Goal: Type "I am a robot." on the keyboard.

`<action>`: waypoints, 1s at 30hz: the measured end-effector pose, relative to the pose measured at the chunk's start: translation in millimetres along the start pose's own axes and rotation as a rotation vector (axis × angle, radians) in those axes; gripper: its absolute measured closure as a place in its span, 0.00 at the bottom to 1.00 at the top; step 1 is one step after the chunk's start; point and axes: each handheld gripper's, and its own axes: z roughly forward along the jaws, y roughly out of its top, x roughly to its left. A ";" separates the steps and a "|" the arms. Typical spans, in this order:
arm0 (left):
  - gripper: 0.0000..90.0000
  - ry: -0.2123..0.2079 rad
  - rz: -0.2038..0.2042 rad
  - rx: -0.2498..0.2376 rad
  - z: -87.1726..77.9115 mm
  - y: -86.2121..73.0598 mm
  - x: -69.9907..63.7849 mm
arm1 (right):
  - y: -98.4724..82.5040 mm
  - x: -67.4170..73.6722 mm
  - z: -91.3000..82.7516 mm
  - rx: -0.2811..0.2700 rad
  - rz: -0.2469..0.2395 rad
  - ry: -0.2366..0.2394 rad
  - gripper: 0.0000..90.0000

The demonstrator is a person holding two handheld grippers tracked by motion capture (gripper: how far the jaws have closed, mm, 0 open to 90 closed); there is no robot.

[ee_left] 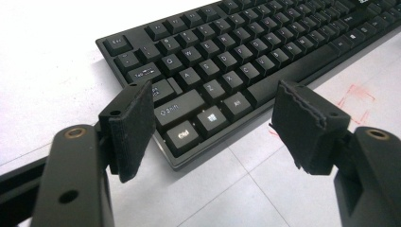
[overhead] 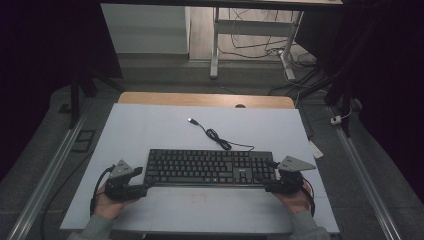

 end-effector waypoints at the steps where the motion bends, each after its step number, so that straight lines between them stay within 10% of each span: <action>1: 0.34 0.001 0.000 -0.003 0.1 0.0 -0.2 | -0.3 -0.5 0.4 -0.004 0.003 0.007 0.35; 20: 0.35 0.016 0.036 -0.037 1.5 1.9 -2.2 | -0.5 3.6 3.5 0.012 -0.012 0.004 0.37; 30: 0.58 0.031 0.040 -0.051 2.7 0.3 0.1 | 2.8 4.4 7.6 -0.013 0.004 0.014 0.39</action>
